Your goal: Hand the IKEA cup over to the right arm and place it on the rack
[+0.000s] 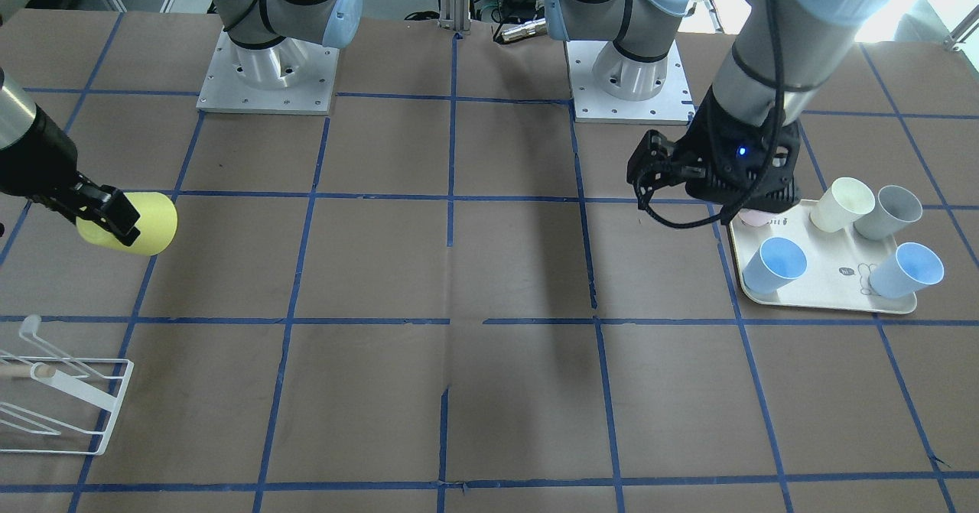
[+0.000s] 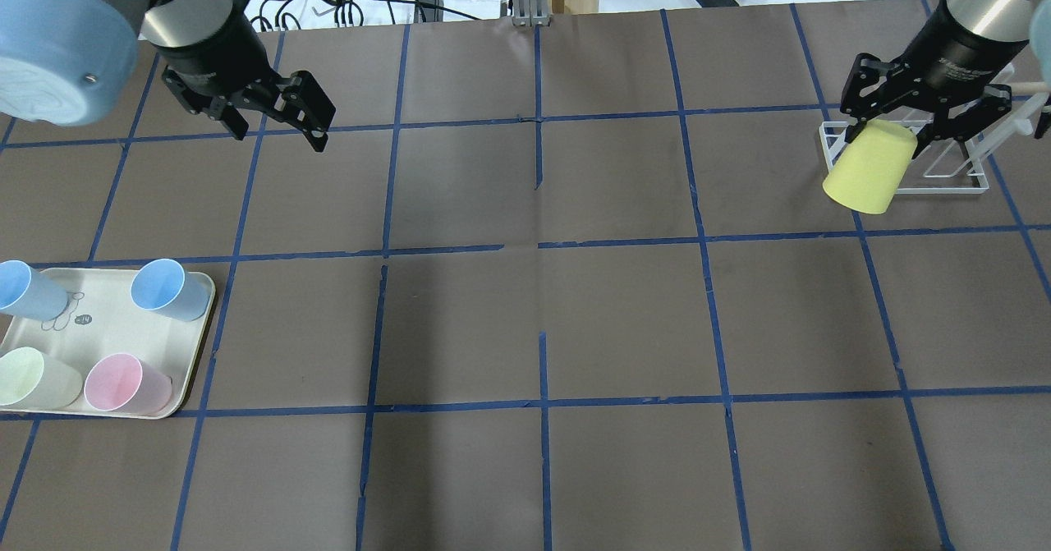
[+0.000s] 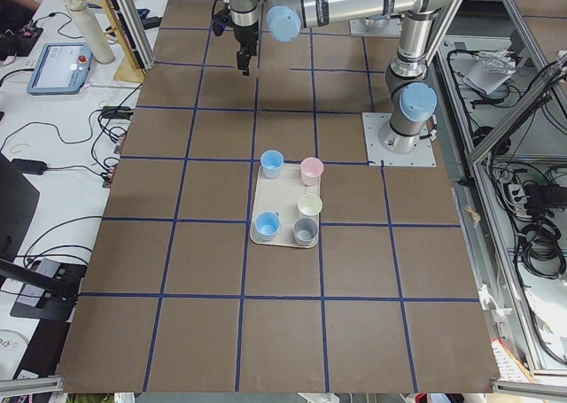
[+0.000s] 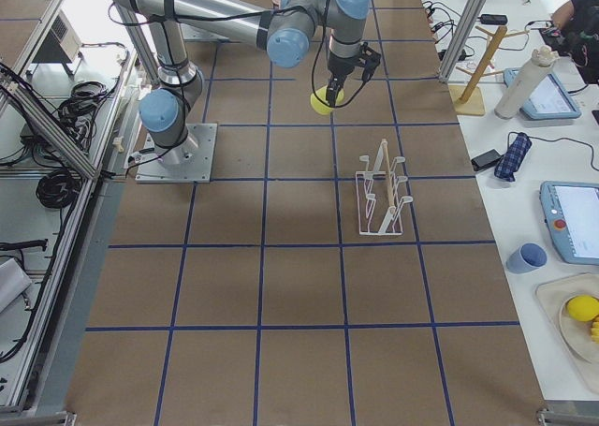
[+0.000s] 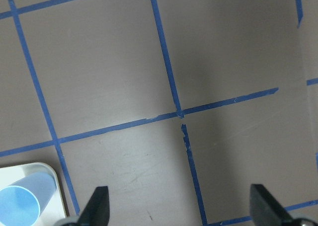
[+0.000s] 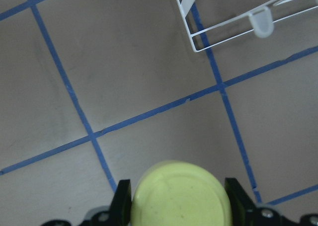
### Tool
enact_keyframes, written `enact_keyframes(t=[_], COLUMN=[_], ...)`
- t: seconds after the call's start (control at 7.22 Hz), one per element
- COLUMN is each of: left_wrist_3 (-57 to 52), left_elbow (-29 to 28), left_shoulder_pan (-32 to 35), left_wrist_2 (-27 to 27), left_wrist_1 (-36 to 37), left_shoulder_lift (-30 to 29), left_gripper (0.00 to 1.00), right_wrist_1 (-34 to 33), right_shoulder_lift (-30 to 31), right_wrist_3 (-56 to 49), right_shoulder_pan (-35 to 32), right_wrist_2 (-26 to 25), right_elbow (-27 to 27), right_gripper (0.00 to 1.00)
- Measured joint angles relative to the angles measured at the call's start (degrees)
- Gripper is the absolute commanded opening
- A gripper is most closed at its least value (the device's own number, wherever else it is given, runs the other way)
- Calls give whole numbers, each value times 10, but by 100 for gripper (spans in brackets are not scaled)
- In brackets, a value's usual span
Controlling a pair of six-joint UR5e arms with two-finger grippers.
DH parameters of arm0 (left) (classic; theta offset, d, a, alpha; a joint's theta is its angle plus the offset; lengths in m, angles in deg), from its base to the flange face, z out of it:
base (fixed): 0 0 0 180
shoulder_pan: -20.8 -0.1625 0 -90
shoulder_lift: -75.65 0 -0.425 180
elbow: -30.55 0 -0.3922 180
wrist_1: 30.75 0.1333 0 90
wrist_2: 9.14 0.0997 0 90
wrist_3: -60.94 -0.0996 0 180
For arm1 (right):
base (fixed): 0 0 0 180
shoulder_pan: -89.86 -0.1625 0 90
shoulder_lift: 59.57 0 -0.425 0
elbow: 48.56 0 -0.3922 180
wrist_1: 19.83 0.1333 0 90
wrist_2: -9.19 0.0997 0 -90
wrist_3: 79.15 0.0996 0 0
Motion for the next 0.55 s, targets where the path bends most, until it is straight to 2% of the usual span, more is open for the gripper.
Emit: enact_keyframes(t=[0.28, 0.55], left_wrist_3=[51, 88], left_elbow=[-20, -22], left_shoulder_pan=[2, 3], left_wrist_2=[2, -5], left_wrist_1=[-45, -51], left_shoulder_lift=[35, 44], left_gripper=[100, 100], right_wrist_1=[-59, -110], right_shoulder_lift=[-10, -24], right_wrist_3=[-29, -81], right_shoulder_pan=[2, 16], right_wrist_2=[-47, -73], right_elbow=[0, 0], right_gripper=[0, 0])
